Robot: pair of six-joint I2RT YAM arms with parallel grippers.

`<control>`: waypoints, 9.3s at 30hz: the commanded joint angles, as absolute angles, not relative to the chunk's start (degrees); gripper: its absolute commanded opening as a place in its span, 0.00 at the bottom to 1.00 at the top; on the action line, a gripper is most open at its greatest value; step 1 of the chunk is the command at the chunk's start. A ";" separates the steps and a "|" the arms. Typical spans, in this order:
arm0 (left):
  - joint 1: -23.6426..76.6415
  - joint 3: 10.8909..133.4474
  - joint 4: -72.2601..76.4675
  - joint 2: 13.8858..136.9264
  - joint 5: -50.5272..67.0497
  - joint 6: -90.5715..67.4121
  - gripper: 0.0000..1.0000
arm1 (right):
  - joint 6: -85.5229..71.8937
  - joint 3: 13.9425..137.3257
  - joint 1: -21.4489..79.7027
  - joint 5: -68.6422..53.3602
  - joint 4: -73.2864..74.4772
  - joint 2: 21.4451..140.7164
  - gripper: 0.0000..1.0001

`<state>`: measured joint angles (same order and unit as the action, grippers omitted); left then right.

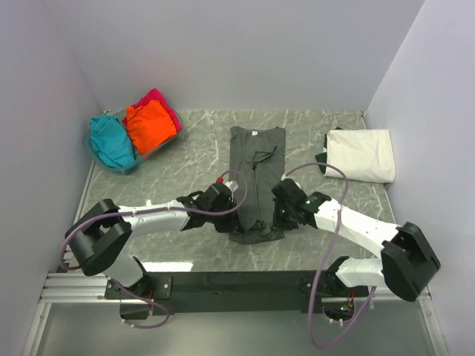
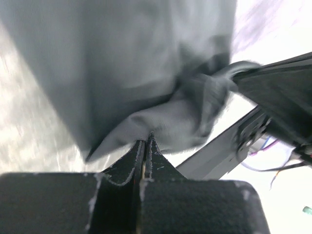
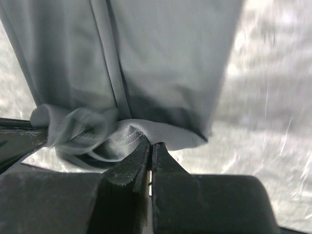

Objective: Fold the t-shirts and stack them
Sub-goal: Fold the tshirt

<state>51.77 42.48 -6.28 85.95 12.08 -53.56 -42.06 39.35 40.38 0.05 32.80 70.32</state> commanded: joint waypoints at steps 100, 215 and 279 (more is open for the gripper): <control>43.94 63.28 12.48 104.75 6.33 -37.44 0.55 | -17.93 75.24 19.60 -15.90 29.53 101.95 0.54; 54.40 27.25 1.93 78.57 -8.79 -55.11 0.31 | -38.76 30.06 35.68 -7.29 20.22 72.51 0.57; 54.67 32.87 -4.40 41.75 35.34 -56.78 0.01 | -22.32 54.75 48.08 -29.46 63.63 52.38 0.00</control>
<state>54.83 29.76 -9.98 42.70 37.41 -55.27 -23.05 51.11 47.86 -32.67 63.26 51.90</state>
